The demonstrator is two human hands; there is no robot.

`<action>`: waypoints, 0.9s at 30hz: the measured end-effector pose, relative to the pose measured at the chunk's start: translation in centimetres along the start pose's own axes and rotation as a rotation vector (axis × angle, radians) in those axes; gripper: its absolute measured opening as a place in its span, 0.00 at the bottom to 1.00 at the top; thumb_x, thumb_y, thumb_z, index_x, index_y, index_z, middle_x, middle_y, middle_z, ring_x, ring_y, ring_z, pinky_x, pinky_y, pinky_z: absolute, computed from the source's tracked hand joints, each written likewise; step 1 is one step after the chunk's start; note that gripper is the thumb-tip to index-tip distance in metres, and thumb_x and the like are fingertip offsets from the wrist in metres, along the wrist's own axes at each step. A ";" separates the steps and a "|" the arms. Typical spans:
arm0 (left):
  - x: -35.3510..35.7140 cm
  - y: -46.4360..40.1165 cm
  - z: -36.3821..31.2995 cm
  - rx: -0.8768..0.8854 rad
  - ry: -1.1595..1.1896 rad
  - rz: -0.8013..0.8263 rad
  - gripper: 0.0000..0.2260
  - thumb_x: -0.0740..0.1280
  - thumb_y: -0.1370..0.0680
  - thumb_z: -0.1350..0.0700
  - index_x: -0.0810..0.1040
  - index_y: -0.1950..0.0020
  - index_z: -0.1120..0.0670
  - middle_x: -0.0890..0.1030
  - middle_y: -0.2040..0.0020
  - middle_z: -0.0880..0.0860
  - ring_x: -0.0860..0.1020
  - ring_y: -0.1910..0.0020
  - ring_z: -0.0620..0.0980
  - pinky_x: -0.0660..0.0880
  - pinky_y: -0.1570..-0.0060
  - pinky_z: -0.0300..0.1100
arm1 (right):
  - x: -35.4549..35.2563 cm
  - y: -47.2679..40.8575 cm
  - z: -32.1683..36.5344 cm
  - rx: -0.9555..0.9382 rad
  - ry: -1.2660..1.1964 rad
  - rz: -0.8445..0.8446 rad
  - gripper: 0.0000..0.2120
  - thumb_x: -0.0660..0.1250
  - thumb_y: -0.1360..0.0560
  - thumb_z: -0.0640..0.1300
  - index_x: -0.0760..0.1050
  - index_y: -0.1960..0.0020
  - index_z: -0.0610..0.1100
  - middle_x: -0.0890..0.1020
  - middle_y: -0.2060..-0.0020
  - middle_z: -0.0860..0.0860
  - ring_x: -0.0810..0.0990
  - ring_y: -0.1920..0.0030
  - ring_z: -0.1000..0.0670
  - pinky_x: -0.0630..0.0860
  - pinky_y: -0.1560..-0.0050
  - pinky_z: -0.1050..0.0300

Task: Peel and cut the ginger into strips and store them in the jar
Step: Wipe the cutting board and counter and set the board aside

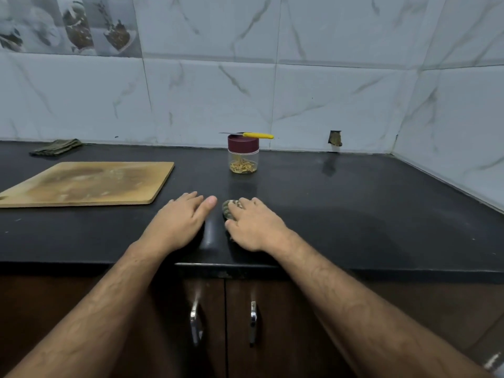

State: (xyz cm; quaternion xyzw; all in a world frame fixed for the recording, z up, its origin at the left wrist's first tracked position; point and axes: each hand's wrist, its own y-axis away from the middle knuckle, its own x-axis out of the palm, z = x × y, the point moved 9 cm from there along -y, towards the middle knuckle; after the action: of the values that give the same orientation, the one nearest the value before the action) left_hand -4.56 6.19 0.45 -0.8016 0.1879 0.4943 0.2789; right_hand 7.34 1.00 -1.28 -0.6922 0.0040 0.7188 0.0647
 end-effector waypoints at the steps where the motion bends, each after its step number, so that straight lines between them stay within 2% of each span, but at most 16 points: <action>1: -0.7 -0.2 1.5 -0.016 0.004 -0.013 0.34 0.44 0.22 0.35 0.72 0.28 0.54 0.65 0.24 0.56 0.58 0.22 0.51 0.56 0.25 0.50 | 0.1 -0.8 1.2 -0.016 -0.018 0.014 0.28 0.48 0.19 0.54 0.60 0.23 0.42 0.67 0.28 0.41 0.64 0.30 0.39 0.59 0.27 0.46; 4: -2.7 -1.2 6.3 -0.066 0.031 -0.059 0.27 0.48 0.17 0.42 0.75 0.32 0.59 0.73 0.29 0.59 0.66 0.26 0.54 0.61 0.29 0.48 | 0.3 -2.7 4.9 -0.060 -0.048 0.035 0.27 0.49 0.19 0.54 0.58 0.22 0.45 0.64 0.26 0.41 0.60 0.27 0.38 0.57 0.26 0.45; 6: -3.5 -2.0 9.0 -0.125 0.023 -0.070 0.26 0.48 0.16 0.44 0.76 0.34 0.60 0.75 0.33 0.61 0.69 0.30 0.58 0.63 0.31 0.51 | 0.5 -4.4 7.1 -0.068 -0.072 0.054 0.26 0.49 0.19 0.54 0.58 0.22 0.48 0.64 0.26 0.42 0.60 0.27 0.38 0.58 0.26 0.44; 11: -3.7 -4.7 10.5 -0.172 -0.025 -0.021 0.24 0.46 0.15 0.47 0.78 0.41 0.59 0.77 0.37 0.61 0.70 0.33 0.59 0.65 0.33 0.54 | 1.3 -10.0 9.8 -0.028 -0.081 0.086 0.28 0.49 0.21 0.52 0.59 0.22 0.47 0.64 0.25 0.43 0.60 0.26 0.39 0.57 0.26 0.44; 13: -3.6 -5.8 10.6 -0.170 -0.035 -0.014 0.24 0.46 0.15 0.47 0.78 0.40 0.57 0.76 0.37 0.61 0.70 0.32 0.59 0.64 0.32 0.55 | 1.5 -12.1 9.2 0.013 -0.084 0.090 0.29 0.49 0.23 0.52 0.60 0.22 0.47 0.65 0.26 0.45 0.62 0.27 0.40 0.59 0.26 0.44; 16: -2.5 -6.4 11.1 -0.155 -0.081 0.021 0.25 0.46 0.15 0.46 0.75 0.33 0.58 0.74 0.32 0.61 0.67 0.29 0.60 0.62 0.30 0.54 | 1.3 -14.5 7.4 0.053 -0.087 0.078 0.33 0.46 0.27 0.53 0.60 0.23 0.49 0.66 0.25 0.45 0.63 0.27 0.41 0.61 0.27 0.43; 19: -1.5 -6.3 12.1 -0.165 -0.154 0.045 0.26 0.44 0.15 0.44 0.69 0.26 0.56 0.67 0.25 0.59 0.62 0.25 0.58 0.56 0.26 0.51 | 0.9 -15.3 4.3 0.118 -0.087 0.078 0.32 0.49 0.26 0.52 0.61 0.23 0.47 0.65 0.25 0.44 0.64 0.28 0.40 0.62 0.28 0.43; 23: -1.5 -6.1 11.8 -0.160 -0.180 0.055 0.26 0.44 0.15 0.44 0.68 0.25 0.54 0.64 0.23 0.58 0.59 0.23 0.57 0.53 0.24 0.50 | 0.4 -12.6 -1.7 0.200 -0.097 0.051 0.30 0.49 0.25 0.52 0.62 0.24 0.45 0.66 0.26 0.43 0.65 0.28 0.40 0.63 0.28 0.42; 27: -1.6 -6.1 11.0 -0.139 -0.197 0.052 0.26 0.44 0.15 0.44 0.74 0.30 0.55 0.72 0.30 0.60 0.64 0.28 0.58 0.58 0.28 0.51 | 0.4 -8.6 -9.2 0.334 -0.070 0.066 0.34 0.45 0.26 0.54 0.57 0.22 0.45 0.62 0.24 0.42 0.62 0.26 0.40 0.61 0.27 0.43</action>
State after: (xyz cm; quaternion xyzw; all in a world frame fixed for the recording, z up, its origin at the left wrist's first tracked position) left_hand -9.35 17.91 -0.42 -0.7613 0.1455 0.5897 0.2271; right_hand 17.35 8.68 -1.30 -0.6458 0.1438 0.7336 0.1552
